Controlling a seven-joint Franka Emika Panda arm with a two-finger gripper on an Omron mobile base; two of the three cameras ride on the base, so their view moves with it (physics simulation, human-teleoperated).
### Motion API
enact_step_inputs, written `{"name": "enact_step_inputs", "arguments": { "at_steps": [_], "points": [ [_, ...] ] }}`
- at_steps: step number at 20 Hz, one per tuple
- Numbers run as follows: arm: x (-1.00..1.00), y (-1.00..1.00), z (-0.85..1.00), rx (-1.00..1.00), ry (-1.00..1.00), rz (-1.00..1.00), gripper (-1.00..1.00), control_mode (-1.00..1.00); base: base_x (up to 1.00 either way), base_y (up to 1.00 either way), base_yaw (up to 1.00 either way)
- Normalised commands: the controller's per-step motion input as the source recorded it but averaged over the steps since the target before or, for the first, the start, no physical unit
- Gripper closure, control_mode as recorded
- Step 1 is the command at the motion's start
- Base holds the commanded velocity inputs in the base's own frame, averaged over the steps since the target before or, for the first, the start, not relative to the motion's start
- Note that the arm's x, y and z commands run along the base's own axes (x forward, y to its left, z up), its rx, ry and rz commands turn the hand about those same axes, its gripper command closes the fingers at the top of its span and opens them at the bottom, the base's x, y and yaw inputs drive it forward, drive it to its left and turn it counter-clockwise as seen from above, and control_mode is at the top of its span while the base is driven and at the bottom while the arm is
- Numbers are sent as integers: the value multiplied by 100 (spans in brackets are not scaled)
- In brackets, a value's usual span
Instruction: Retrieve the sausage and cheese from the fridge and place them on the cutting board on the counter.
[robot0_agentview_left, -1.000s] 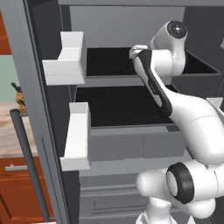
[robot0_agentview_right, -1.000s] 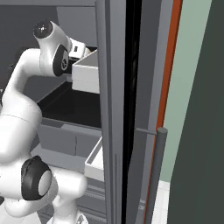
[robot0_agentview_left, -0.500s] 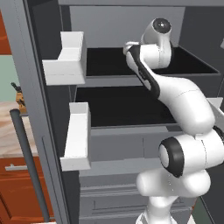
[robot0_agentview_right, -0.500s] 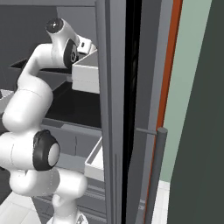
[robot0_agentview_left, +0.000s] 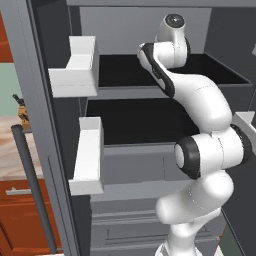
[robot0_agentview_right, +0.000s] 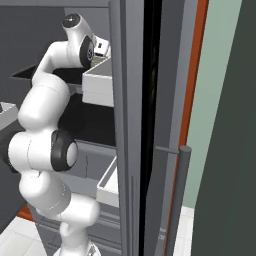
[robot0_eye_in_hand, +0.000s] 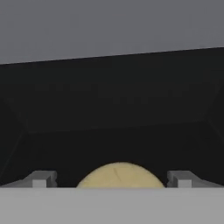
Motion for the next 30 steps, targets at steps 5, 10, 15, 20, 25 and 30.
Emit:
{"name": "enact_step_inputs", "arguments": {
  "at_steps": [5,10,15,20,25,30],
  "points": [
    [-3,0,-76,0,3,-2,-100,-100,0,0,0],
    [-4,0,-76,0,0,-1,-100,-100,0,0,0],
    [0,0,-59,0,4,0,100,-100,0,0,0],
    [-49,1,-14,-1,-14,0,100,-100,0,0,0],
    [-100,11,-44,-8,-25,0,100,-100,0,0,0],
    [-100,5,47,-1,-15,5,100,-100,0,0,0]
  ]
}}
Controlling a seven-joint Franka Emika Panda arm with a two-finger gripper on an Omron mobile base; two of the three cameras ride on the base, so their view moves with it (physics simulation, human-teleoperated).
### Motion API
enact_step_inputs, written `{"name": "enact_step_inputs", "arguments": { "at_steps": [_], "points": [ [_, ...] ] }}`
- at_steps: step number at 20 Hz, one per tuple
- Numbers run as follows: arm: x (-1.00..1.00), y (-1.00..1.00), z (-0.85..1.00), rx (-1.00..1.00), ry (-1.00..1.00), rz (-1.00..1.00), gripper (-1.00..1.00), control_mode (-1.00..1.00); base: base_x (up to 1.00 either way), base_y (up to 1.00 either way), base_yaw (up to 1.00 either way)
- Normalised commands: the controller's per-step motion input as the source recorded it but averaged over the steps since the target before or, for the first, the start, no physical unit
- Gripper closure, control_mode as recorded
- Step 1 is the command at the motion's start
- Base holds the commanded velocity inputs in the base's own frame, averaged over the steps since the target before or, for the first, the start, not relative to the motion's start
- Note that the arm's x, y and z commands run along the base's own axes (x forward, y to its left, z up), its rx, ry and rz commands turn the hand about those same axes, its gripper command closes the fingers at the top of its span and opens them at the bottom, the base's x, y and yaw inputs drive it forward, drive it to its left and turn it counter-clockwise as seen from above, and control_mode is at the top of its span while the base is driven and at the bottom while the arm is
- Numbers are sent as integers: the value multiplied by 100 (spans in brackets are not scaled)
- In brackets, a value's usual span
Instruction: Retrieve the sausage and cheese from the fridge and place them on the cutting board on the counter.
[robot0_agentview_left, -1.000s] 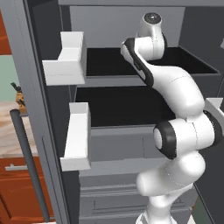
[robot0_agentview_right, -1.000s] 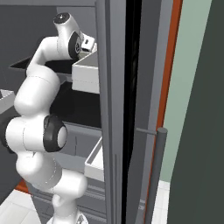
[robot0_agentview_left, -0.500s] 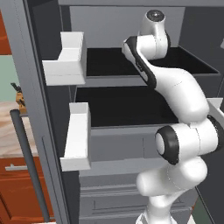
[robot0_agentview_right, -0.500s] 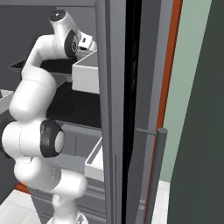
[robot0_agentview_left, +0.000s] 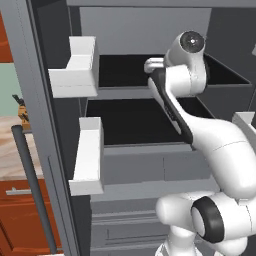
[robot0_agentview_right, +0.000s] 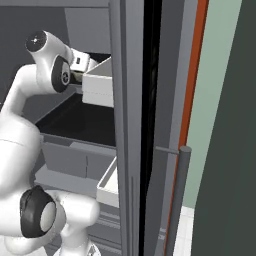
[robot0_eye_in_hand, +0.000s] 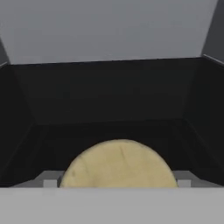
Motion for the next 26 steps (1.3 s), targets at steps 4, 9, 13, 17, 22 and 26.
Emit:
{"name": "enact_step_inputs", "arguments": {
  "at_steps": [4,9,13,17,22,26],
  "points": [
    [-100,13,67,2,-4,16,100,-100,0,0,0],
    [-100,16,2,0,4,7,100,-100,0,0,0],
    [-100,0,0,1,-10,0,100,-100,0,0,0],
    [-100,-7,0,7,-11,-2,100,-100,0,0,0],
    [-100,0,-6,7,-2,0,100,-100,0,0,0],
    [-86,-12,0,9,1,-1,100,-100,0,0,0]
  ]
}}
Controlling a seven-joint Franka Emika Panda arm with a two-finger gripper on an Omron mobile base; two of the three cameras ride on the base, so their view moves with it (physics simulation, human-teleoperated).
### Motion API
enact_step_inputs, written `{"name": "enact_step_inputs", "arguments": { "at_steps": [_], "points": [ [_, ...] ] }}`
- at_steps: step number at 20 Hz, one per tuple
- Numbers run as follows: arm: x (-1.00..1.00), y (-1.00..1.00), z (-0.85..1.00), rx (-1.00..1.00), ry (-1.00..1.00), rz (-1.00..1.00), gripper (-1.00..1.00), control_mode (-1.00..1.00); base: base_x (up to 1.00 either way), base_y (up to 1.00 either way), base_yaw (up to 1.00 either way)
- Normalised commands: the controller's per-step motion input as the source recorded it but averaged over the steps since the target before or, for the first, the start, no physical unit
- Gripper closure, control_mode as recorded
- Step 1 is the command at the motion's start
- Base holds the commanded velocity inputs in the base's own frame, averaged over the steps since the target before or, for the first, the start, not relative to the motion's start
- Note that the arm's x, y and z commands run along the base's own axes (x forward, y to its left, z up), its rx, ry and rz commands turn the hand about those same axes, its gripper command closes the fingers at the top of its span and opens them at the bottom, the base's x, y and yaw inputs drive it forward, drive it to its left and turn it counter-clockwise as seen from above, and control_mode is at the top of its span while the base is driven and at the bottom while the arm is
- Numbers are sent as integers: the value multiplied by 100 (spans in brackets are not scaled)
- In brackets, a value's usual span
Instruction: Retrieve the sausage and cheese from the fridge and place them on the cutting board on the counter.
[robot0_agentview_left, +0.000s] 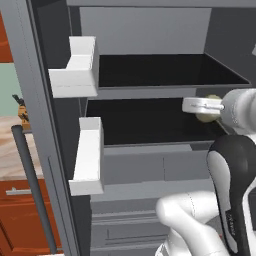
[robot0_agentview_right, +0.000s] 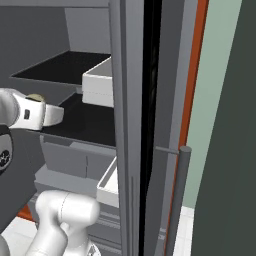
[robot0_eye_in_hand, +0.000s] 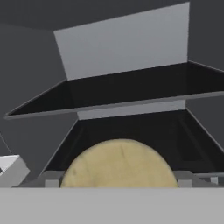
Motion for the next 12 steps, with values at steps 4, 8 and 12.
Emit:
{"name": "enact_step_inputs", "arguments": {
  "at_steps": [4,8,12],
  "points": [
    [-47,-32,-5,1,4,-9,100,-100,0,0,0],
    [-14,-39,-7,-1,10,-16,100,-100,0,0,0],
    [-23,-14,-8,-3,4,-11,100,-100,0,0,0]
  ]
}}
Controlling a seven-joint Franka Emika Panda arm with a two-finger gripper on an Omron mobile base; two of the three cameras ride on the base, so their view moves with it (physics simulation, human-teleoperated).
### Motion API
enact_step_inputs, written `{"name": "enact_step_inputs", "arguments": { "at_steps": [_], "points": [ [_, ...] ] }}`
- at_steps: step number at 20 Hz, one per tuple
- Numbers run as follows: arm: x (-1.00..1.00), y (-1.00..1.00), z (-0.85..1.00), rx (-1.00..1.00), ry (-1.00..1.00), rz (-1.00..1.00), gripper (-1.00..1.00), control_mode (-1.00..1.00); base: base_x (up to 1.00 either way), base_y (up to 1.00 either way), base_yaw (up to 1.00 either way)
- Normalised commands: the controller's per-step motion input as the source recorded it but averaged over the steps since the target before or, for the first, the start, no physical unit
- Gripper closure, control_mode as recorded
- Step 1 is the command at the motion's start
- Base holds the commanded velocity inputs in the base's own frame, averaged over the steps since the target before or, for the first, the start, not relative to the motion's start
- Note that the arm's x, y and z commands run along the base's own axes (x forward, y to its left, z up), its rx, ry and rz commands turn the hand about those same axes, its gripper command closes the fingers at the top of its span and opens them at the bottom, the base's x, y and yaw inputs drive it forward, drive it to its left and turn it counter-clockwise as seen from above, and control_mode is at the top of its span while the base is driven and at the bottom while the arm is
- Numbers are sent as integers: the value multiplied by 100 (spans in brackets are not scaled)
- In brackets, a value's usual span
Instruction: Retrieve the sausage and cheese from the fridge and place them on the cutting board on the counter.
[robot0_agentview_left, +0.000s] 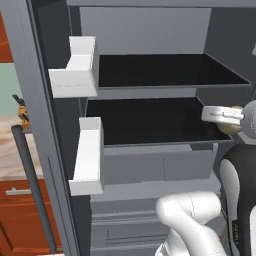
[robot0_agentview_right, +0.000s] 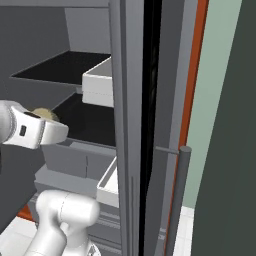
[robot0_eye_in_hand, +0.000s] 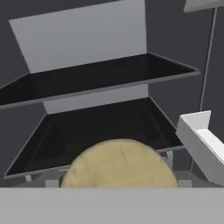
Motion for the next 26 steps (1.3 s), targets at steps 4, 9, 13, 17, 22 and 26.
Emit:
{"name": "enact_step_inputs", "arguments": {
  "at_steps": [4,9,13,17,22,26],
  "points": [
    [-10,4,0,0,0,9,100,-100,0,0,0],
    [0,5,0,0,2,6,100,-100,0,0,0],
    [0,0,0,0,0,0,100,100,-37,46,6],
    [0,0,0,0,0,0,100,100,-99,67,1],
    [0,0,0,0,0,0,100,100,-100,28,-2],
    [0,0,0,0,0,0,100,100,-100,12,-6]
  ]
}}
